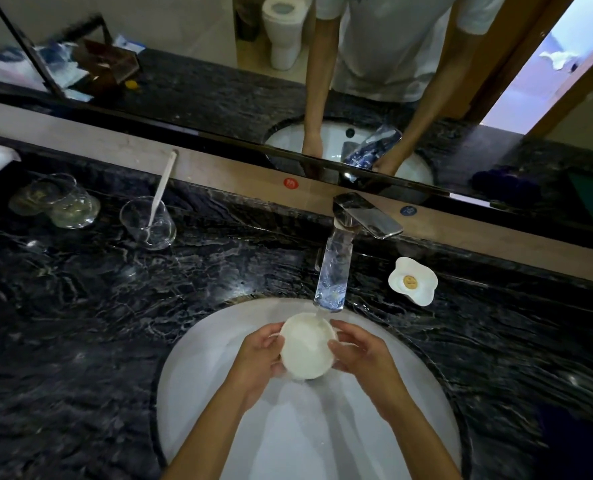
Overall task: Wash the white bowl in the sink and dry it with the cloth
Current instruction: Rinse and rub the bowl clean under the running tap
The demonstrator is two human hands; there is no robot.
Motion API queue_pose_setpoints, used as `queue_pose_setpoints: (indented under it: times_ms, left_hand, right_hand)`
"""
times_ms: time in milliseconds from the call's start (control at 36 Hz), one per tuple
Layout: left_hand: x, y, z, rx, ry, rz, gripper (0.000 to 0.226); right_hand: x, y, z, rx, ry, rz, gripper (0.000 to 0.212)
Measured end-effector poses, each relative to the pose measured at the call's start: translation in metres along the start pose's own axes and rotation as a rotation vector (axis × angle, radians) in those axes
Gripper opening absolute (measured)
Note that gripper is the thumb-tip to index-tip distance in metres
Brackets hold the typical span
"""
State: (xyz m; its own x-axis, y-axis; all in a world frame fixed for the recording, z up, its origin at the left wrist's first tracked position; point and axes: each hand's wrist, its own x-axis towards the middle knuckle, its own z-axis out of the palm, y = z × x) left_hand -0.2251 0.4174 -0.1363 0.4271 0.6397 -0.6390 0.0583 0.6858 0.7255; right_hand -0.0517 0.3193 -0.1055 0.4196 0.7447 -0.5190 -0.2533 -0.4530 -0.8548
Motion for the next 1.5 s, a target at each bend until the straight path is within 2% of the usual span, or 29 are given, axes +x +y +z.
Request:
queue_pose_setpoints:
  times_ms: [83, 167, 306, 472, 583, 694, 778, 833, 972, 1167, 1250, 1389, 1500]
  left_hand:
    - [0.001, -0.002, 0.002, 0.008, -0.012, -0.046, 0.029]
    - [-0.001, 0.001, 0.001, -0.003, -0.021, -0.071, 0.022]
    - [-0.004, 0.017, 0.001, 0.039, -0.013, -0.009, 0.022]
    - [-0.005, 0.021, 0.001, 0.081, -0.026, 0.053, 0.026]
    - [-0.002, 0.012, -0.001, -0.011, -0.033, 0.042, 0.030]
    - [0.003, 0.002, 0.001, -0.080, -0.016, -0.055, 0.030]
    - [0.005, 0.001, 0.004, -0.068, -0.030, -0.110, 0.038]
    - [0.003, 0.005, 0.006, -0.076, -0.026, -0.112, 0.029]
    - [0.002, 0.018, 0.006, 0.011, -0.008, -0.019, 0.026]
    - [-0.004, 0.020, 0.002, 0.041, -0.019, 0.062, 0.030]
    - [-0.006, 0.017, 0.004, -0.012, -0.038, 0.018, 0.033]
    - [-0.004, 0.011, 0.015, -0.137, -0.106, -0.162, 0.034]
    - [-0.002, 0.008, 0.022, -0.214, -0.188, -0.198, 0.050]
  right_hand:
    - [0.003, -0.007, 0.002, -0.043, 0.002, 0.041, 0.029]
    - [0.004, -0.007, 0.000, -0.036, -0.014, 0.114, 0.020]
    - [0.004, 0.007, 0.000, 0.119, -0.121, 0.204, 0.024]
    - [0.001, 0.020, 0.000, 0.238, -0.050, 0.130, 0.026]
    - [0.001, 0.015, -0.004, 0.144, 0.005, 0.061, 0.032]
    - [0.003, 0.000, -0.001, 0.042, 0.016, 0.039, 0.028]
    - [0.006, -0.007, 0.000, 0.036, 0.015, 0.081, 0.026]
    - [0.007, -0.007, 0.000, 0.050, 0.013, 0.137, 0.027]
    - [0.002, 0.001, 0.003, 0.253, -0.096, 0.238, 0.020]
    - [-0.004, 0.018, 0.006, 0.380, -0.025, 0.102, 0.027]
    - [-0.007, 0.018, 0.006, 0.230, 0.021, 0.010, 0.036]
    - [-0.015, 0.019, 0.016, -0.095, 0.111, -0.134, 0.044]
    - [-0.024, 0.025, 0.025, -0.192, 0.190, -0.256, 0.045]
